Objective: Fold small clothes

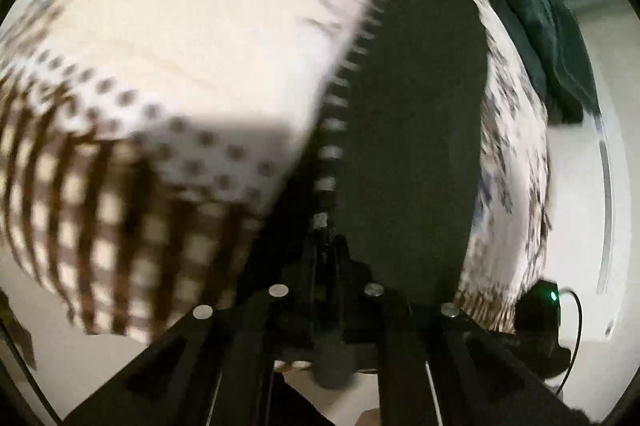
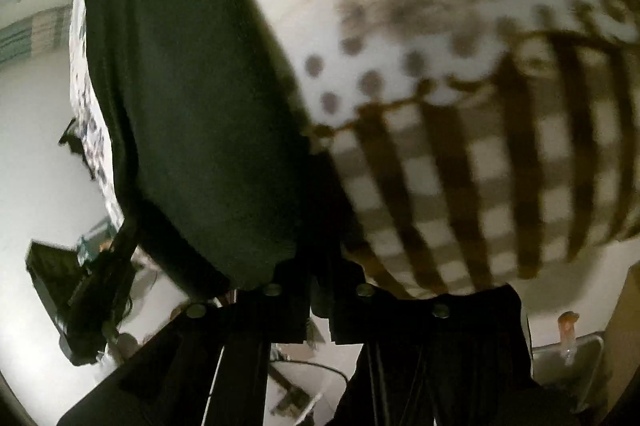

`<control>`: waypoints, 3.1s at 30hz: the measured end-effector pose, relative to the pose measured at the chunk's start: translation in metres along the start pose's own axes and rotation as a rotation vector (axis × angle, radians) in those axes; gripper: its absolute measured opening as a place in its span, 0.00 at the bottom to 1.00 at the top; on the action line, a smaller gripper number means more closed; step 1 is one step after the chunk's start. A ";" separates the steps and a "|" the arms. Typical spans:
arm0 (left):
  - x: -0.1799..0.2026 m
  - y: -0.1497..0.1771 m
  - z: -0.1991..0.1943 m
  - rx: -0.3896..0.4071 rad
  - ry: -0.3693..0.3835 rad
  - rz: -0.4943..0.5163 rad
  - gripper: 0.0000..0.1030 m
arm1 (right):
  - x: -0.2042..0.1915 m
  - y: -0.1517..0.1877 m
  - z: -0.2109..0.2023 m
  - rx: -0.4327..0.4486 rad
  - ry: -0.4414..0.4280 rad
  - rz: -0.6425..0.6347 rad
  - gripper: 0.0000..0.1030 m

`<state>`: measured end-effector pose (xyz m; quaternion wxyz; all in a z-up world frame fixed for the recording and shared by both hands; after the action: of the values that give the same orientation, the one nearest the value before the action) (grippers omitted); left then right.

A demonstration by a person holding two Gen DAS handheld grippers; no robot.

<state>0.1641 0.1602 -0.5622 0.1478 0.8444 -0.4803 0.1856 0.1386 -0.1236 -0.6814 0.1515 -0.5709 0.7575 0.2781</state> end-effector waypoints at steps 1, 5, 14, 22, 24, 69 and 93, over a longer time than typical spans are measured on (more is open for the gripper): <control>-0.011 -0.002 0.002 -0.006 -0.019 -0.016 0.05 | 0.002 0.002 -0.001 0.000 0.006 -0.001 0.06; -0.004 -0.008 0.006 -0.082 0.025 -0.010 0.10 | -0.010 -0.005 0.003 -0.052 -0.003 -0.043 0.07; 0.067 -0.071 0.029 0.002 0.056 0.100 0.67 | -0.004 -0.062 -0.017 0.026 -0.085 0.036 0.45; 0.087 -0.118 0.060 0.072 -0.055 0.202 0.04 | -0.031 -0.142 -0.017 0.135 -0.078 0.004 0.45; 0.083 -0.125 0.058 0.069 -0.050 0.203 0.04 | -0.043 -0.152 -0.007 0.110 -0.024 -0.053 0.31; -0.083 0.032 0.018 -0.081 0.095 -0.117 0.72 | -0.059 -0.021 0.100 -0.169 -0.116 -0.165 0.12; -0.072 0.038 0.022 -0.127 0.108 0.001 0.11 | -0.040 -0.011 0.088 -0.112 -0.201 -0.113 0.12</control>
<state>0.1011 0.1862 -0.6115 0.2265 0.8219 -0.4828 0.1999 0.1534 -0.0424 -0.7322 0.2100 -0.5893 0.6883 0.3672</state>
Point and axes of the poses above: each gripper's, at about its wrist camera, not at the fingertips, and z roughly the way its jaws point, x to its right, y to its underside, the point moved 2 cm from there along z, roughly the way its jaws point, and after that the axes turned 14 degrees about -z, right-handed, at the moved point
